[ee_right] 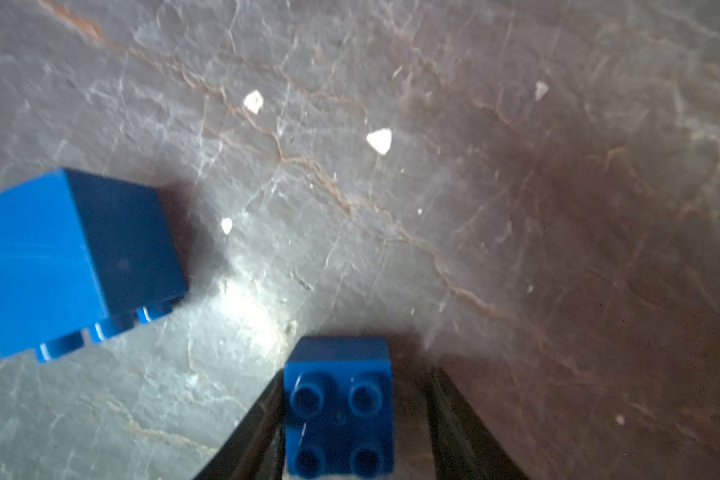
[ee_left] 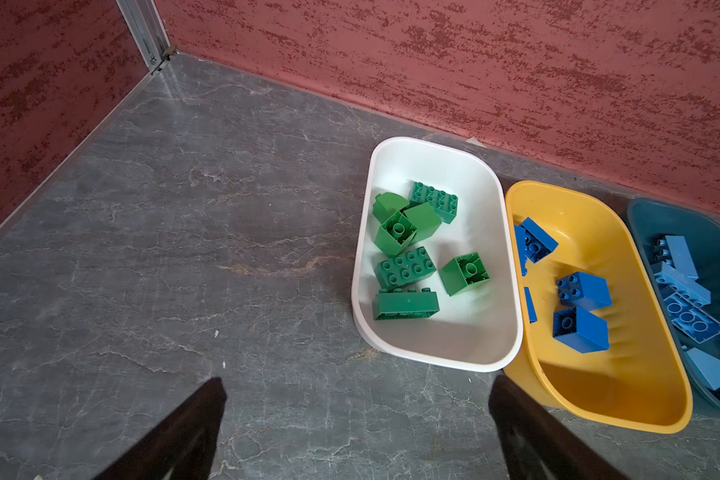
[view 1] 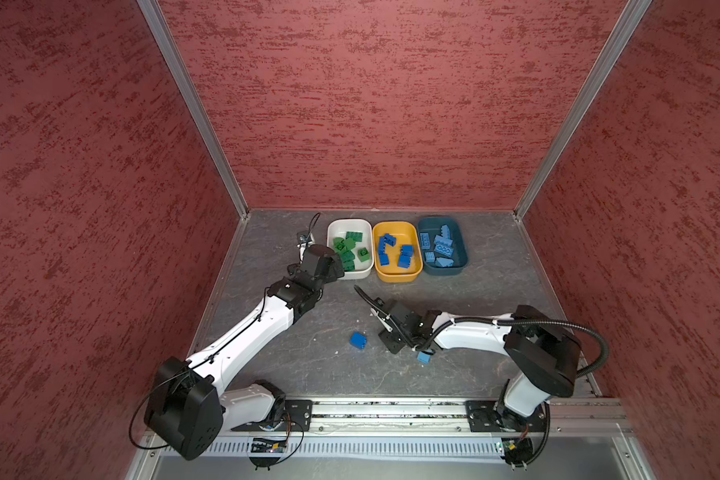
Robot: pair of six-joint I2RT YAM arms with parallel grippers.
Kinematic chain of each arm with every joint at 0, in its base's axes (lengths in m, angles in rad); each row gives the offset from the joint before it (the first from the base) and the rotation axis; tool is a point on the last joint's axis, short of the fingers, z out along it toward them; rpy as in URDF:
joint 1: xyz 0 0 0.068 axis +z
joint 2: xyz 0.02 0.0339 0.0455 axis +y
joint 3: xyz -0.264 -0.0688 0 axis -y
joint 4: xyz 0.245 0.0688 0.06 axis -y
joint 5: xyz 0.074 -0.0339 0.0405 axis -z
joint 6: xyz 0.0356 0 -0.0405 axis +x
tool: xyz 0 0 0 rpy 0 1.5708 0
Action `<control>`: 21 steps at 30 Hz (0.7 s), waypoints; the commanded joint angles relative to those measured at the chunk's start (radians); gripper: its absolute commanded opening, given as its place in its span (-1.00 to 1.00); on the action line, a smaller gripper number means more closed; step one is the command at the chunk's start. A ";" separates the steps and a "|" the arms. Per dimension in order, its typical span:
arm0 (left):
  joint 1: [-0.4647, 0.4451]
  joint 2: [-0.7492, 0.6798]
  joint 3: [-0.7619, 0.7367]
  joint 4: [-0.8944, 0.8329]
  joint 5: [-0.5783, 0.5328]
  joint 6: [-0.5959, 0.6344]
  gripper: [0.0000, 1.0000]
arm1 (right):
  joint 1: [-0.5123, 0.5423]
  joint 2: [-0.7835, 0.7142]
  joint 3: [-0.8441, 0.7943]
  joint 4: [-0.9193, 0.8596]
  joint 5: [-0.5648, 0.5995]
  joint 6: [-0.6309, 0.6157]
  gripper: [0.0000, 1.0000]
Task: Sort the legos into containers by color
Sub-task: 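Lower the right gripper and grasp a dark blue 2x2 brick while the left gripper withdraws, then carry the dark blue brick with the right gripper and release into yellow bin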
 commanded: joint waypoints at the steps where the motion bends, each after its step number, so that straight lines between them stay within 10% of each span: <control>1: 0.005 0.021 0.007 0.014 0.003 -0.014 0.99 | 0.018 0.033 0.035 -0.087 0.030 -0.033 -0.14; 14: 0.001 0.047 -0.003 0.074 0.124 0.016 0.99 | -0.188 -0.149 0.100 0.150 0.076 -0.121 -0.41; 21: -0.004 0.058 0.009 0.066 0.134 0.002 0.99 | -0.380 0.033 0.303 0.279 0.097 -0.096 -0.37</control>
